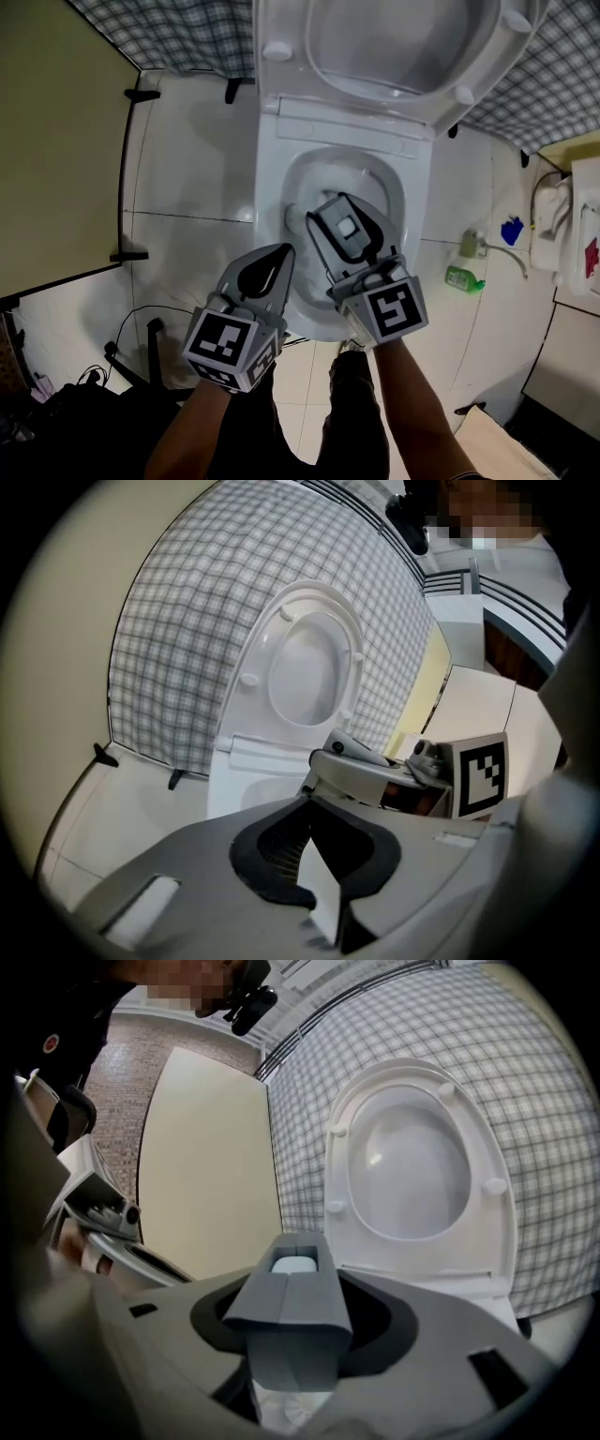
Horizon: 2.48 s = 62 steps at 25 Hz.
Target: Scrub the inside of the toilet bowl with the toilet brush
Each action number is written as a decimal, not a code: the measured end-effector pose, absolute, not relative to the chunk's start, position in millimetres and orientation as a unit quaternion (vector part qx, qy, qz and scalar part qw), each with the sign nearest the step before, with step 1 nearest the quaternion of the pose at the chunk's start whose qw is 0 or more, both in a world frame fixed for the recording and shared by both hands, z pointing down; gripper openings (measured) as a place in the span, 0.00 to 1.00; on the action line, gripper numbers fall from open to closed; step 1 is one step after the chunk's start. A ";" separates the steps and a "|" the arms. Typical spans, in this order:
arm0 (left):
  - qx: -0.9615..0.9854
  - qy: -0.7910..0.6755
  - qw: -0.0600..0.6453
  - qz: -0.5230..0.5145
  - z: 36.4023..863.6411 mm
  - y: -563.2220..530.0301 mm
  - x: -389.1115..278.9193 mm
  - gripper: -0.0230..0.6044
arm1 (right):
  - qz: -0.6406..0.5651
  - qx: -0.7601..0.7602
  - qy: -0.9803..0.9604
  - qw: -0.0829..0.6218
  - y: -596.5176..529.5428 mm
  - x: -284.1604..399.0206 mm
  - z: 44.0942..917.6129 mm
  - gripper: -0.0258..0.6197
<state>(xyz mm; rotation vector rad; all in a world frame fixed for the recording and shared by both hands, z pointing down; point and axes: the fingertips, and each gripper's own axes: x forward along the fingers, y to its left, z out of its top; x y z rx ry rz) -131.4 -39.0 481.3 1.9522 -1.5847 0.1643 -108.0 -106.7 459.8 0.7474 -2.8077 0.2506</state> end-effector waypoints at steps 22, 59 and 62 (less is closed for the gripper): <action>0.733 -0.606 0.303 0.064 478.0 -30.1 -141.7 0.05 | 0.085 0.248 -0.957 0.126 -63.0 -89.6 466.2 0.38; 0.733 -0.594 0.325 0.064 489.9 -15.0 -127.1 0.05 | 0.102 0.195 -0.962 0.162 -22.2 -62.6 453.5 0.38; 0.734 -0.592 0.325 0.063 488.9 -17.1 -125.1 0.05 | 0.121 0.172 -0.962 0.174 0.9 -55.2 438.5 0.38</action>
